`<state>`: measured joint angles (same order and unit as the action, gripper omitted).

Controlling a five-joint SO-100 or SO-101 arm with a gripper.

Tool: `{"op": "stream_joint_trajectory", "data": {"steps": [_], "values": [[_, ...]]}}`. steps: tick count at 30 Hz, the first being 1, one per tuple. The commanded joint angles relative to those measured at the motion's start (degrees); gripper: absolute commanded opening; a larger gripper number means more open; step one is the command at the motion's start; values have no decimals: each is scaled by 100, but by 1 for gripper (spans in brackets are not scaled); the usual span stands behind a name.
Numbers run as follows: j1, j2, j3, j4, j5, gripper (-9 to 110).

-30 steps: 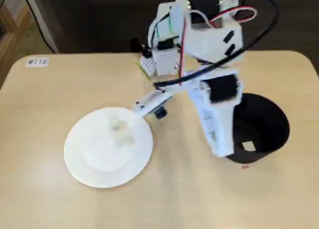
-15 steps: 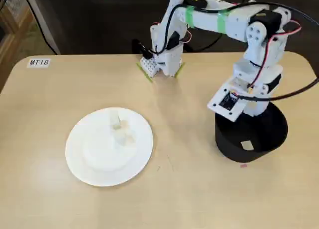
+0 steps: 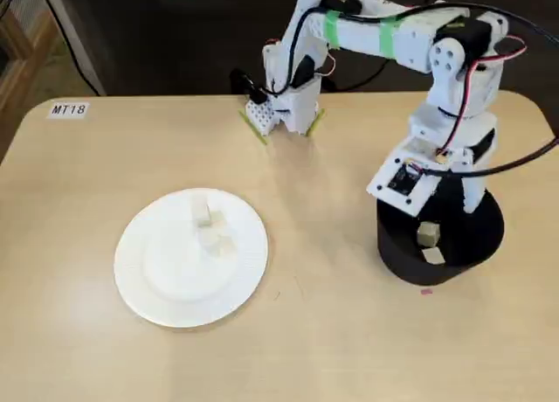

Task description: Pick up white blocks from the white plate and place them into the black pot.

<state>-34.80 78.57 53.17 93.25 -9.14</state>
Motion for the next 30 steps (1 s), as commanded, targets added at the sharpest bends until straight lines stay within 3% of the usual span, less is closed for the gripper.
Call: {"op": "stream_joint_trajectory", "data": {"steps": [1,3,6,9,16,22,30], "values": [[677,1239,114,-211,-158,-2],[1230,2338,1072,-932,-202,-2],[2013,4351,3806,-2918,-62,-2],[2531,5001,5071,-3595,-53,-2],[3806,4500,5273,-3059,659,-2],[5282,4447,5353,-1846,2435,-2],[6126,4474,5572,-984,4430,-2]]}}
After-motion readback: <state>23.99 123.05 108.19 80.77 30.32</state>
